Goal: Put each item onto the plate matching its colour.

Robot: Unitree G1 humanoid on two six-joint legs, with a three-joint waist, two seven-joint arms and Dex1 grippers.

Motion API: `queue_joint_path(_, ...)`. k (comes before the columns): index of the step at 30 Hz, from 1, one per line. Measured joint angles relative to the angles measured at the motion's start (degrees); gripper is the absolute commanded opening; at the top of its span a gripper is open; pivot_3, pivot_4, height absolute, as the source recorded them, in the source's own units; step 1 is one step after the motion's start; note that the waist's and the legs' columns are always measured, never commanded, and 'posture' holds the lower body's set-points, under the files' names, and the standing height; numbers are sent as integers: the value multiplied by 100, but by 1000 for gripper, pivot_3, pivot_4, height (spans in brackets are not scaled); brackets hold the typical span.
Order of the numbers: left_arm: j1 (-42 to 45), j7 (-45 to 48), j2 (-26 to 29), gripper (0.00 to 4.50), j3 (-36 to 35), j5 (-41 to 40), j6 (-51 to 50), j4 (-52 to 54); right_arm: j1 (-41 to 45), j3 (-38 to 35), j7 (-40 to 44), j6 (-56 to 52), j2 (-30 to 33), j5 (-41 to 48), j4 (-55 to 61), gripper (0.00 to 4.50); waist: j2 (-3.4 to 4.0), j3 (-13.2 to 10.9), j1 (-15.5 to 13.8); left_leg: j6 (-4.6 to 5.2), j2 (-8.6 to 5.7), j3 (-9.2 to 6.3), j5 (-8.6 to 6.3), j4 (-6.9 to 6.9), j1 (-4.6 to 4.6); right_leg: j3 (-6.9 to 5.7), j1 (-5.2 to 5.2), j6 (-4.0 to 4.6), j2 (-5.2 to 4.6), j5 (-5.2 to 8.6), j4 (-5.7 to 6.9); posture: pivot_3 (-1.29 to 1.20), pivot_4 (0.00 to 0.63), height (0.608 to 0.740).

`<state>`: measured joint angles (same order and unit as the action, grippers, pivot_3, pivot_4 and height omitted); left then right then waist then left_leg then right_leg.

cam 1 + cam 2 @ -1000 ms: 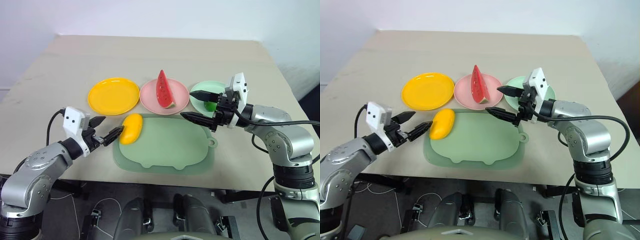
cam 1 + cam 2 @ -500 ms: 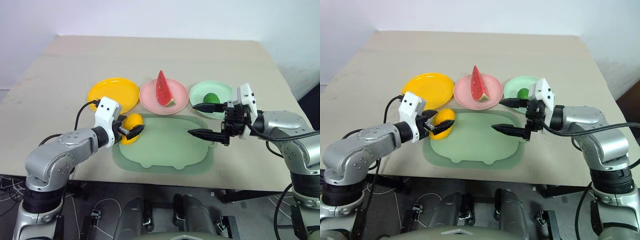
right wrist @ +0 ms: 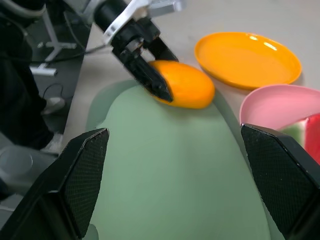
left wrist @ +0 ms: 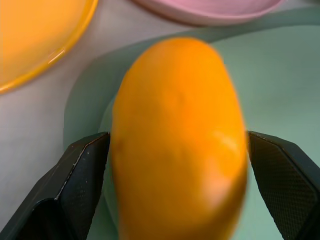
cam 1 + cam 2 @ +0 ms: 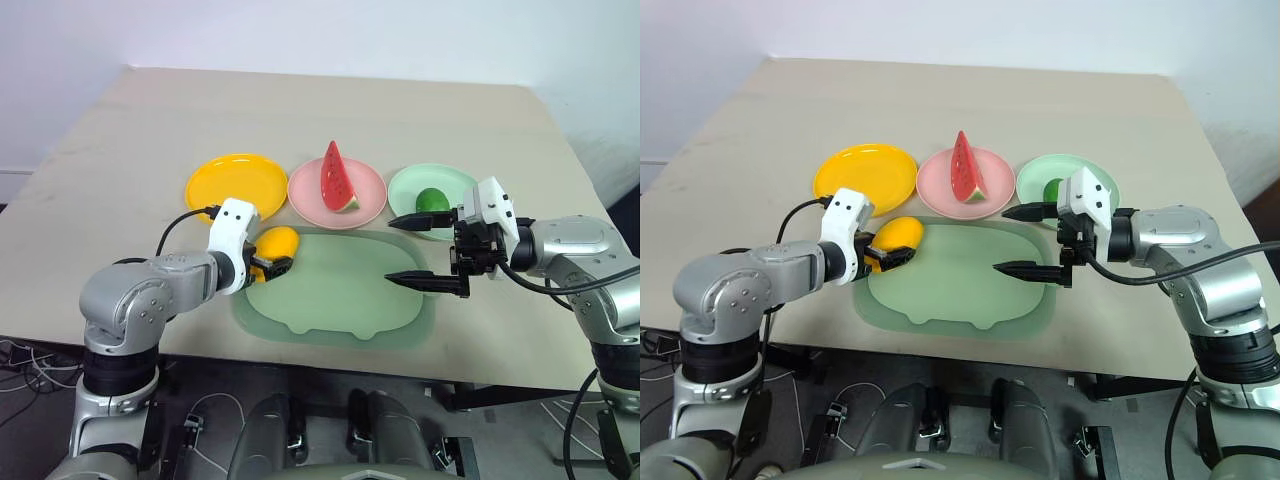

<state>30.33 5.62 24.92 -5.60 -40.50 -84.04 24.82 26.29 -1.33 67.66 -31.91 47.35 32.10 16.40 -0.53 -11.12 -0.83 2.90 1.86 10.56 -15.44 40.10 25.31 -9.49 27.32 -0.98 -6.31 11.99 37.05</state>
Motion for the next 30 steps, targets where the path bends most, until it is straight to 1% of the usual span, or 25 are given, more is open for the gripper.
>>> queue_joint_path(1,43,11,-25,4500,1,7,-32,-13,3,22,13,10,0,-7,-2,4476,0,0,5,0,0,0,0,0,0,0,0,0,0,0,0,0,150,696)
queue_joint_path(4,120,96,-37,3943,8,10,-134,-17,17,42,23,20,-1,-38,-29,4500,0,0,9,0,0,0,0,-1,0,0,1,1,0,-1,2,0,150,696)
queue_joint_path(6,141,147,-61,3353,8,29,-208,-21,33,42,7,29,-2,-52,-42,4500,0,0,11,-1,0,0,1,0,-1,0,2,1,0,-1,3,0,150,696)
queue_joint_path(7,148,171,-61,3302,8,44,-227,-20,40,42,-3,30,-3,-53,-42,4500,0,0,10,-1,0,0,1,0,-1,0,2,1,0,-1,4,0,150,696)
queue_joint_path(13,332,244,-59,3302,18,171,-514,-80,44,42,-88,30,-5,-54,-42,4500,0,0,8,-2,0,0,1,1,-1,0,0,1,-1,-1,3,0,150,696)
queue_joint_path(16,388,324,-38,3302,22,228,-527,-138,44,34,-120,28,-5,-50,-42,4500,0,0,10,-2,0,0,1,0,-2,0,0,1,-1,-1,4,0,150,696)
queue_joint_path(18,557,369,-66,3302,-87,282,-407,-368,47,18,-175,15,-11,-21,-40,4500,-2,-1,8,-6,0,0,4,1,-1,0,2,2,-1,-1,6,0,150,696)
queue_joint_path(20,910,528,93,3302,-354,320,-126,-638,51,-11,-250,-21,-29,53,-12,4500,-4,-2,8,-7,0,-1,4,2,1,-2,4,2,-1,-2,7,0,150,696)
queue_joint_path(24,1390,838,702,3302,-707,554,685,-1156,53,-57,-414,-48,-156,163,94,4500,-2,-1,28,-7,0,-1,4,-4,-2,-2,5,2,-2,-1,6,0,150,696)
queue_joint_path(26,1346,1095,871,3302,-617,788,1351,-1549,78,-52,-532,-93,-249,186,93,4500,-2,-1,16,-8,0,-1,5,-5,-2,-4,5,3,-2,-2,8,0,150,696)
queue_joint_path(28,1261,1311,881,3302,-513,1028,2016,-1973,105,-25,-667,-158,-345,176,64,4500,-3,-1,8,-8,0,-1,5,-2,0,-4,5,4,-2,-2,8,0,150,696)
queue_joint_path(30,1250,1437,851,3302,-443,1191,2429,-2383,137,41,-795,-202,-435,164,9,4500,-3,-1,3,-9,-4,-1,4,1,3,-4,6,4,-9,-2,6,0,150,696)
